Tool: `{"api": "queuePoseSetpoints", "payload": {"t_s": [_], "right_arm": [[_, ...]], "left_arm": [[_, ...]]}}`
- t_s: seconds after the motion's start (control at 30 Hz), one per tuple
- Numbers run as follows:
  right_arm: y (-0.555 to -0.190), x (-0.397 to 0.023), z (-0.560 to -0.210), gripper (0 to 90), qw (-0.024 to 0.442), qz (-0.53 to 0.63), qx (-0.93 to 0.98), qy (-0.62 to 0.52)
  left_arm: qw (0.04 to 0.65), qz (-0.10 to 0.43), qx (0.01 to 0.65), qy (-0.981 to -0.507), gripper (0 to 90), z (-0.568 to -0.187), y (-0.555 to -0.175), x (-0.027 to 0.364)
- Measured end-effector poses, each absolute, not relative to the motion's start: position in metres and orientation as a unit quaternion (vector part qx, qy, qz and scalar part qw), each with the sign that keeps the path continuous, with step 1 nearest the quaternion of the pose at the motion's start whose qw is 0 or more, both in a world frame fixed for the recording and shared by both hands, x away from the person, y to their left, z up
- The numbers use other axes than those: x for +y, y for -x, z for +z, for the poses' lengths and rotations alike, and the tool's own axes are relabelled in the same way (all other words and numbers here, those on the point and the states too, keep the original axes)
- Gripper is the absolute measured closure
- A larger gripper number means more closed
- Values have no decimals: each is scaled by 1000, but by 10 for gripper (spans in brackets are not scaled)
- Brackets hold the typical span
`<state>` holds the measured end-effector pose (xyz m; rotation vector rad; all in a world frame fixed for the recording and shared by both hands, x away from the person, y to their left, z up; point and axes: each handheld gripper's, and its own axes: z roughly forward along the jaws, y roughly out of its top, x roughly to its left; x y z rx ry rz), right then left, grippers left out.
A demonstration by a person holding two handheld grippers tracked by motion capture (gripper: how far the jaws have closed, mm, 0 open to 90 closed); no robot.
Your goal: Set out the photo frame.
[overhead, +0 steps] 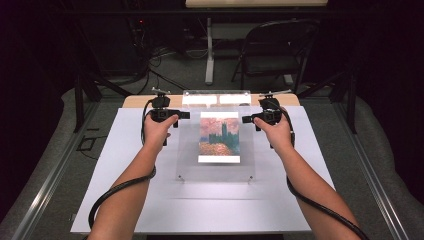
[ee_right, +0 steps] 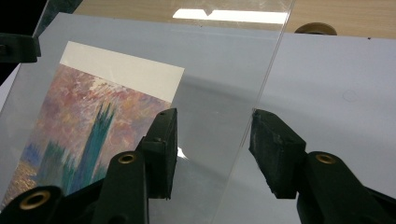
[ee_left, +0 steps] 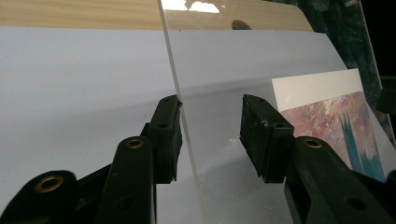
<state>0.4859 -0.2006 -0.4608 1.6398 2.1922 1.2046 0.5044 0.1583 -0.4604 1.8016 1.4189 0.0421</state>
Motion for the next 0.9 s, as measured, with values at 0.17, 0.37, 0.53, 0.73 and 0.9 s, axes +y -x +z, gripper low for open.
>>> {"api": "queuePoseSetpoints", "payload": {"t_s": [0.17,0.37,0.53,0.73,0.9], "right_arm": [[-481,-200,-455,531,82,405,733,-540],[-475,-202,-449,552,86,411,737,-530],[-470,-204,-445,569,87,415,738,-525],[-465,-205,-441,581,91,419,740,-519],[-459,-206,-436,592,98,424,742,-510]], "left_arm": [[417,17,559,-716,599,-453,-498,161],[426,15,552,-717,621,-448,-493,165],[429,20,549,-717,632,-443,-488,166],[433,21,542,-720,642,-439,-483,167],[437,25,535,-722,650,-434,-478,168]]}}
